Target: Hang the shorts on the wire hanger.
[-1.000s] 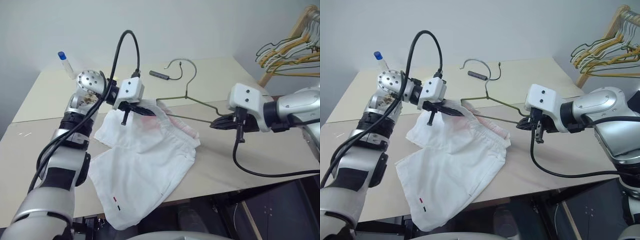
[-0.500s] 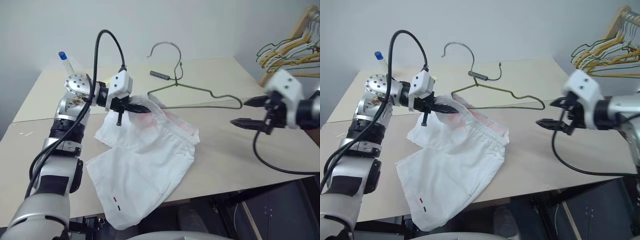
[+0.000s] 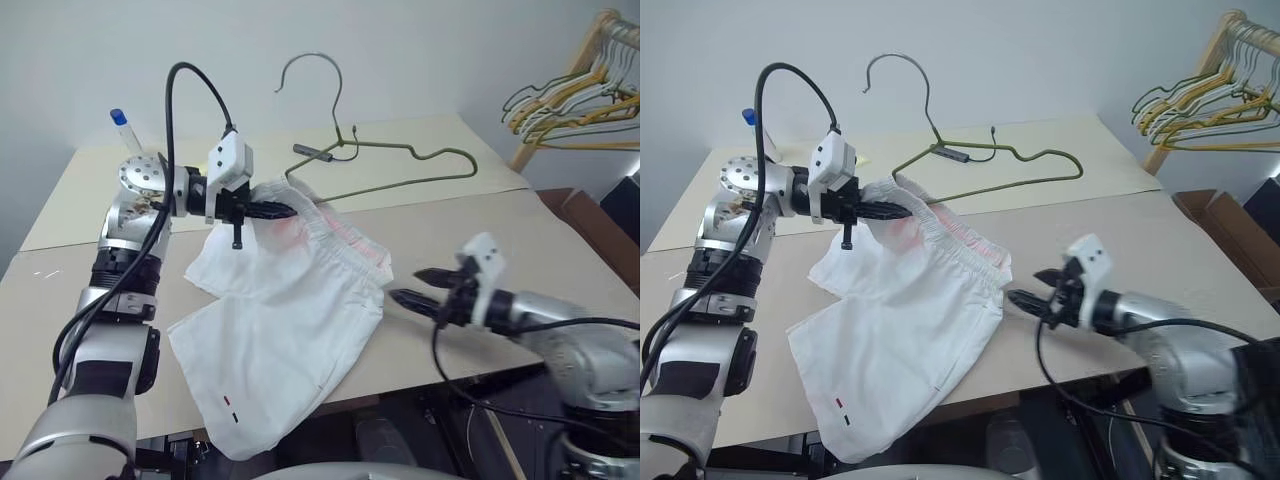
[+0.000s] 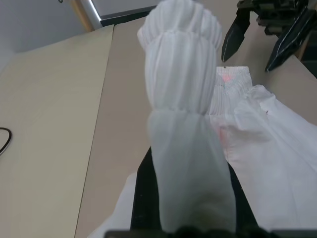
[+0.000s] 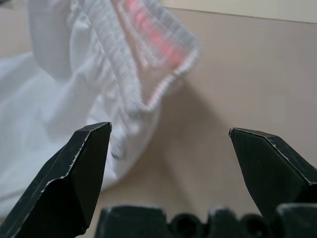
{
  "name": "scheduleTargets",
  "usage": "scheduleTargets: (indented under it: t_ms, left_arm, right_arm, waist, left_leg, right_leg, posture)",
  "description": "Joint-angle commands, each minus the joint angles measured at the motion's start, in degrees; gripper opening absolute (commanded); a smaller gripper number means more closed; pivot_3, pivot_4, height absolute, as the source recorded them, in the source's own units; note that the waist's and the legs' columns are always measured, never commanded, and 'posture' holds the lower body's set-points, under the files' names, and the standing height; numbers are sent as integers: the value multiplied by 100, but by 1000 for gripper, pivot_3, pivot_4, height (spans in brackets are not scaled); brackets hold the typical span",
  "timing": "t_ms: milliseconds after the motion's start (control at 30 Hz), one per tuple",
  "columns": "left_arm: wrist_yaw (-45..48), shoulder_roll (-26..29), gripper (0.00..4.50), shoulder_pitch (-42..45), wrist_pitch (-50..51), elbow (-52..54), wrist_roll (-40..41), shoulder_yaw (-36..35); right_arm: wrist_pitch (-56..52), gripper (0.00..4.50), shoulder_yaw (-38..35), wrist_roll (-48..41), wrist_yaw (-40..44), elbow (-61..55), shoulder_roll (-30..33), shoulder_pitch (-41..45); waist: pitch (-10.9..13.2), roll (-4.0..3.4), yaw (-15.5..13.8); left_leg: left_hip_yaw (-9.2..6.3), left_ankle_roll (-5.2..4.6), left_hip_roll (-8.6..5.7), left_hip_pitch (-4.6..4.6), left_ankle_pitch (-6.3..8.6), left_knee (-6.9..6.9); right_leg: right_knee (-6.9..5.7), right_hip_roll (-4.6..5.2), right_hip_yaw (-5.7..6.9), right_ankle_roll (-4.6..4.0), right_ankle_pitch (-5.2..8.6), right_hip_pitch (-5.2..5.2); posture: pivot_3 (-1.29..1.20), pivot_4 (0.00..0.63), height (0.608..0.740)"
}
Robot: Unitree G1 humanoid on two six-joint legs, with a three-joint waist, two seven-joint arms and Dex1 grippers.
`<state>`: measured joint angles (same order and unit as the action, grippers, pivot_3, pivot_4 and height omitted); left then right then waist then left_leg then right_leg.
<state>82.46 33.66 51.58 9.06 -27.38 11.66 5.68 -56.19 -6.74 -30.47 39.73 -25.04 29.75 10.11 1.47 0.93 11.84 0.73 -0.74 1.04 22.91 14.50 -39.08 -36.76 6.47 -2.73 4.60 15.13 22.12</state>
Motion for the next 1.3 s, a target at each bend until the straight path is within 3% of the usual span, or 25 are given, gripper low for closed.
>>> scheduleTargets:
  t_ms: [33, 67, 200, 533, 933, 1300]
  left_arm:
    - [-58, 87, 0, 53, 55, 202, 152, -156]
    - [-62, 96, 0, 50, 61, 208, 148, -153]
    - [-72, 129, 0, 32, 108, 265, 161, -154]
    - [73, 411, 0, -297, 235, 542, 201, -137]
    - [444, 957, 0, -697, -503, 326, -228, 182]
    - [-60, 865, 0, -684, -728, 31, -385, 309]
  right_arm:
    - [100, 4451, 398, 72, -326, 242, -353, 355]
    - [109, 4451, 492, 103, -413, 361, -459, 442]
    - [201, 3688, 421, -26, -517, 579, -735, 618]
    - [269, 137, 96, -306, -388, 541, -461, 614]
    - [498, 23, -370, -310, 550, 1319, 1274, 1055]
    - [566, 23, -402, -397, 1030, 1402, 1919, 1116]
  waist:
    - [0, 0, -6]
    - [0, 0, -3]
    - [0, 0, -32]
    - [0, -1, -46]
    - [0, -1, -59]
    - [0, -1, -36]
  left_leg:
    - [-3, 0, -1, 1, 0, 0]
    - [-5, 0, -1, 2, 0, 1]
    - [-11, 1, -6, 6, -1, 0]
    - [-17, 1, -6, 5, -1, 0]
    - [-10, 1, -8, 6, -1, 0]
    - [-10, 1, -6, 6, -1, 0]
  right_leg:
    - [0, 0, 1, 0, 0, 0]
    - [0, 0, 3, 0, 0, -1]
    - [-1, 1, 3, 0, 0, -1]
    - [-6, 1, 8, 0, 0, -1]
    - [5, 3, 4, 1, 0, -3]
    - [5, 2, 5, 1, 0, -3]
  posture:
    - [-187, 0, 740]
    - [-187, 0, 740]
    - [-177, 0, 740]
    - [-172, 0, 740]
    - [-198, 0, 740]
    - [-213, 0, 740]
